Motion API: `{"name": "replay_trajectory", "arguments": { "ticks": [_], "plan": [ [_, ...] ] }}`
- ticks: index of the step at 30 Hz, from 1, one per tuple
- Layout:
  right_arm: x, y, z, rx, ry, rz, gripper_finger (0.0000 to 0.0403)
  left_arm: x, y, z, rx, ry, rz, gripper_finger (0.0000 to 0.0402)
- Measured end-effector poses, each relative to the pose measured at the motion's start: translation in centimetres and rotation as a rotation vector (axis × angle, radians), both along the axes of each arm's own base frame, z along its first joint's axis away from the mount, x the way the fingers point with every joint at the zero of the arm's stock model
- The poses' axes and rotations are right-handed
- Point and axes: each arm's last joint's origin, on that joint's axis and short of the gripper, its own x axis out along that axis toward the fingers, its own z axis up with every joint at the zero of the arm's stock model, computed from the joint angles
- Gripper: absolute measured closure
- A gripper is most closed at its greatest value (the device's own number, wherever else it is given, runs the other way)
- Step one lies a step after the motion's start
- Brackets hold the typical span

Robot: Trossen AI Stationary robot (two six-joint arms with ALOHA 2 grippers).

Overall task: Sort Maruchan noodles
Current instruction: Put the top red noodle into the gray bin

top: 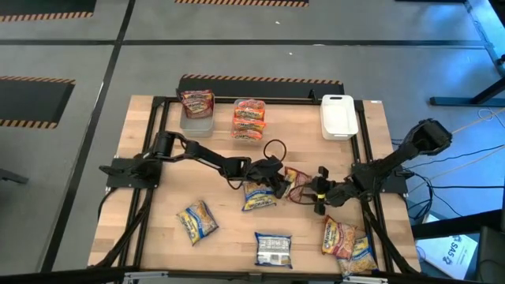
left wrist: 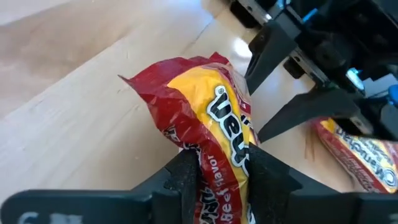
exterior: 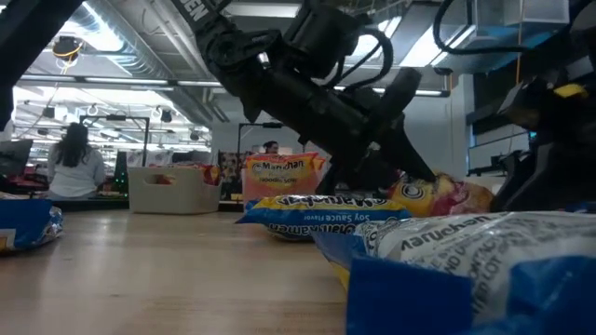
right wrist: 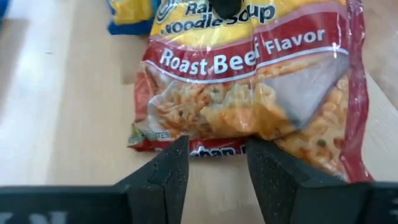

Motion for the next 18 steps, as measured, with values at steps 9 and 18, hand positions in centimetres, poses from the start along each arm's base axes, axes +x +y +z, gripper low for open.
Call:
{"name": "replay_trajectory", "arguments": {
  "ticks": [9,18],
  "plan": [
    [-1.3,-0.7,2.5,0.031,-0.041,0.005,0.0252,-0.2,0.0,1.8,0.079,-0.027,-0.041,0.0352],
    [-1.8,-1.0,3.1,0.03,-0.053,0.001,0.0252,-0.3,0.0,2.0,0.107,-0.023,-0.084,0.0372]
  ]
}}
